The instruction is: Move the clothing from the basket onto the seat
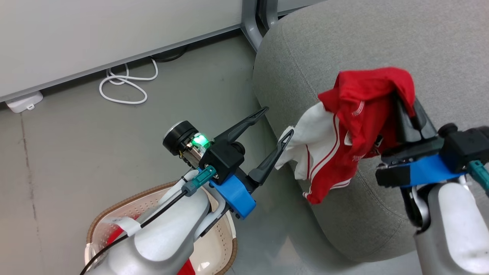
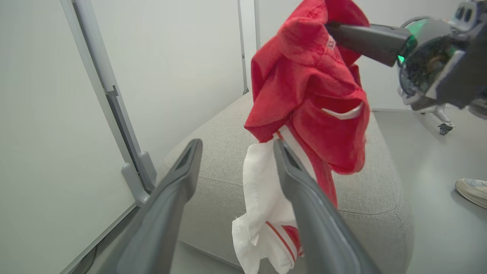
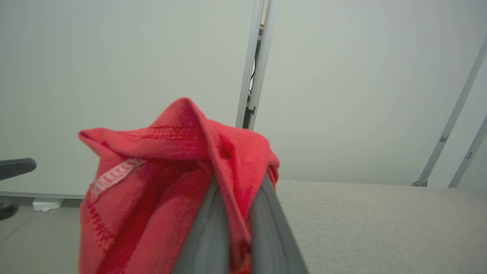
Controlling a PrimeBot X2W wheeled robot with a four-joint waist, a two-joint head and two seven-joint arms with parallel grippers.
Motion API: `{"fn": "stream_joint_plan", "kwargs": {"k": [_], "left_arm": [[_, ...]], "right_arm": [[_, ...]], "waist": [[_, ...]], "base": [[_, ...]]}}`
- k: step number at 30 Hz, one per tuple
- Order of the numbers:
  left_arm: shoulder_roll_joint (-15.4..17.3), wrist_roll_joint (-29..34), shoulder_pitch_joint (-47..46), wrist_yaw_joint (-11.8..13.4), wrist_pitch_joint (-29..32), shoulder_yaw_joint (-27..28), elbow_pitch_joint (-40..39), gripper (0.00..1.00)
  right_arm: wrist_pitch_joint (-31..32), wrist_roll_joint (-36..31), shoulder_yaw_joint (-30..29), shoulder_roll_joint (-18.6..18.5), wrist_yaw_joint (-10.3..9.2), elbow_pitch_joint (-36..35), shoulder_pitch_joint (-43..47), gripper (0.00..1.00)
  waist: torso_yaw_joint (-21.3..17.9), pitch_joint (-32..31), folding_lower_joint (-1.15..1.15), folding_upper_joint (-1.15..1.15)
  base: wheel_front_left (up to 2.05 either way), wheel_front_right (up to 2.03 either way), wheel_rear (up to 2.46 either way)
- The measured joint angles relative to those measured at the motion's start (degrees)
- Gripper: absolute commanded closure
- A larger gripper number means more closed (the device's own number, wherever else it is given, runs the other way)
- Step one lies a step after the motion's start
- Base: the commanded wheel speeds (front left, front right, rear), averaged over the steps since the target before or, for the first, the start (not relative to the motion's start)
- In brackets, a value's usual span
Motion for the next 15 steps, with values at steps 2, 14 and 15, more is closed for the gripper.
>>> {"fn": "stream_joint_plan", "kwargs": {"k": [2,14,15], "left_arm": [[0.03,0.52,-0.17,0.00,0.00,0.03,-0.13,0.00],[0.10,3.04,-5.77,0.00,0.00,-0.16,-1.24,0.00],[0.14,3.19,-6.40,0.00,-0.01,-0.29,-1.30,0.00]], "right_arm": [[0.00,0.05,-0.15,-0.75,0.00,-0.38,-2.49,1.00],[0.00,2.56,-11.10,-8.59,0.00,-2.23,-20.89,1.00],[0.00,2.59,-12.60,-9.57,0.00,-2.44,-22.42,1.00]], "waist": [[0.16,0.68,0.00,0.00],[2.62,8.77,0.01,0.00],[2.94,9.71,0.01,0.00]], "base": [[0.00,0.00,0.00],[0.00,0.00,0.00],[0.00,0.00,0.00]]}}
